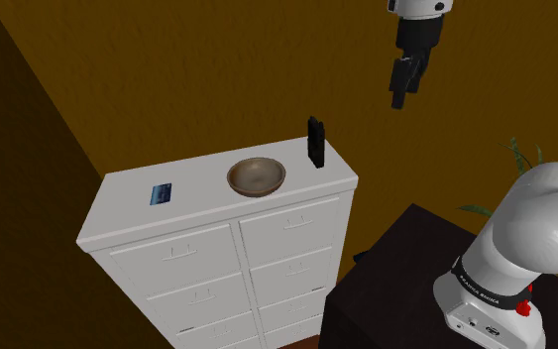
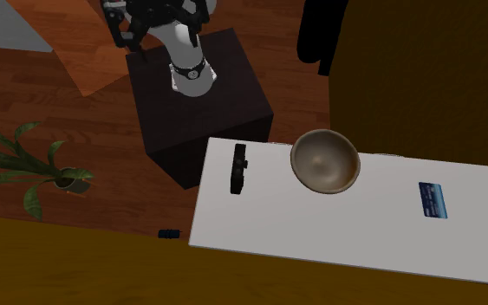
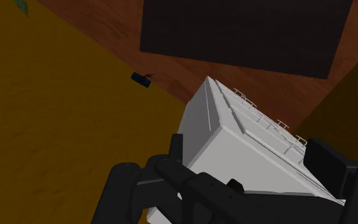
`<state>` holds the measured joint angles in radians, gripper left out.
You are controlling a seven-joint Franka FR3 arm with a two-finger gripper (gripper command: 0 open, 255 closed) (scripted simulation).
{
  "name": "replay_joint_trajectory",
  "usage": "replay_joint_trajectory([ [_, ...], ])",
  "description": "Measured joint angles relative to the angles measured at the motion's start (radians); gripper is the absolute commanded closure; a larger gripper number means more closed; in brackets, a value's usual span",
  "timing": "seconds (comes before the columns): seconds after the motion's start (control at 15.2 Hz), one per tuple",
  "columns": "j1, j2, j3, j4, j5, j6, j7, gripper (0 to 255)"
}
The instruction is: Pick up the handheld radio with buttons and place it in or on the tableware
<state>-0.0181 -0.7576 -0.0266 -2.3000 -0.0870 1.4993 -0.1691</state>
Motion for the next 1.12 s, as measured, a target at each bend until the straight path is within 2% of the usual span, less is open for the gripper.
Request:
replay_joint_trajectory([
  [0.2, -0.005, 0.044, 0.017, 0.018, 0.020, 0.014, 0.047, 0],
  [0.59, -0.032, 0.273, 0.073, 0.116, 0.097, 0.096, 0.257, 0],
  [1.12, -0.060, 0.611, 0.106, 0.339, 0.168, 0.160, 0.519, 0],
])
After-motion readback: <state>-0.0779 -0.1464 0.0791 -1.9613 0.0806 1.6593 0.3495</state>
